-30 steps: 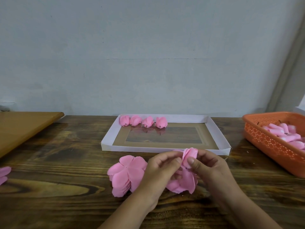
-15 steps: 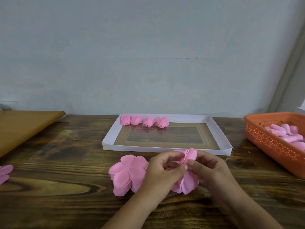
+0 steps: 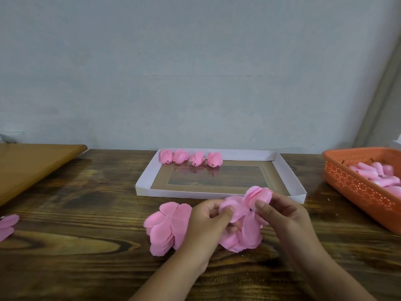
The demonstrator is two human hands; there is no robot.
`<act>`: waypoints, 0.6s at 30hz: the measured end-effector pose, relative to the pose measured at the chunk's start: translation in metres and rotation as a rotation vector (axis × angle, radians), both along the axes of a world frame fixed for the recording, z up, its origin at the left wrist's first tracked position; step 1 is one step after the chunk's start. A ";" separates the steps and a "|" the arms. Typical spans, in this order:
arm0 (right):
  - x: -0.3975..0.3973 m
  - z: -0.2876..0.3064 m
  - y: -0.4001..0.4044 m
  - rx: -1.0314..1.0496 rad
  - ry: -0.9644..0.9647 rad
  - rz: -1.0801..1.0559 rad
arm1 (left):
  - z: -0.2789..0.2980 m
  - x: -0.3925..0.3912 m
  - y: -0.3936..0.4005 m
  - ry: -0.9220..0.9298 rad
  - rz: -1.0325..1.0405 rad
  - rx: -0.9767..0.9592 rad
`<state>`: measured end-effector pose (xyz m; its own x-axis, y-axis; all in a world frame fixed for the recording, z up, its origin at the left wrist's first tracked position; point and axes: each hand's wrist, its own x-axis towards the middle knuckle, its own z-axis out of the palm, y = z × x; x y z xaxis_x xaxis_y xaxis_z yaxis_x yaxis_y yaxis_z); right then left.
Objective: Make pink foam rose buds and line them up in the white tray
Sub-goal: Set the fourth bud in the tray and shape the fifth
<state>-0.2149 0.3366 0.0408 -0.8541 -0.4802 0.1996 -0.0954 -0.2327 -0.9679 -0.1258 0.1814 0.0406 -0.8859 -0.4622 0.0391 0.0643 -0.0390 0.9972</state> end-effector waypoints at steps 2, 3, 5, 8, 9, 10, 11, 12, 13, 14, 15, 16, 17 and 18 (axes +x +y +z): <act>0.003 0.001 -0.001 0.014 0.012 0.028 | 0.000 0.000 -0.001 -0.018 0.022 0.061; 0.004 0.002 -0.002 0.019 0.019 0.043 | 0.000 -0.001 -0.001 -0.024 0.027 0.083; 0.006 0.003 -0.002 0.032 0.046 0.068 | 0.000 -0.001 -0.001 -0.034 0.035 0.118; 0.010 0.005 -0.004 0.056 0.105 0.081 | 0.001 -0.001 0.001 -0.039 0.056 0.132; 0.011 0.006 -0.005 0.060 0.125 0.081 | 0.001 -0.002 0.001 -0.040 0.063 0.124; 0.012 0.006 -0.005 0.059 0.142 0.084 | 0.001 -0.002 0.002 -0.044 0.069 0.112; 0.013 0.006 -0.006 0.056 0.160 0.090 | 0.001 -0.002 0.002 -0.050 0.078 0.098; 0.013 0.006 -0.006 0.055 0.176 0.096 | 0.002 -0.002 0.003 -0.057 0.088 0.082; 0.013 0.006 -0.006 0.055 0.188 0.100 | 0.002 -0.002 0.004 -0.063 0.099 0.069; 0.014 0.007 -0.007 0.058 0.195 0.099 | 0.003 -0.002 0.004 -0.063 0.105 0.065; 0.014 0.007 -0.007 0.062 0.197 0.095 | 0.004 -0.001 0.004 -0.055 0.106 0.072; 0.014 0.007 -0.007 0.068 0.195 0.086 | 0.004 -0.001 0.005 -0.045 0.106 0.085; 0.014 0.007 -0.007 0.073 0.190 0.078 | 0.005 -0.001 0.005 -0.038 0.109 0.098; 0.014 0.007 -0.007 0.075 0.182 0.073 | 0.005 0.000 0.005 -0.034 0.112 0.108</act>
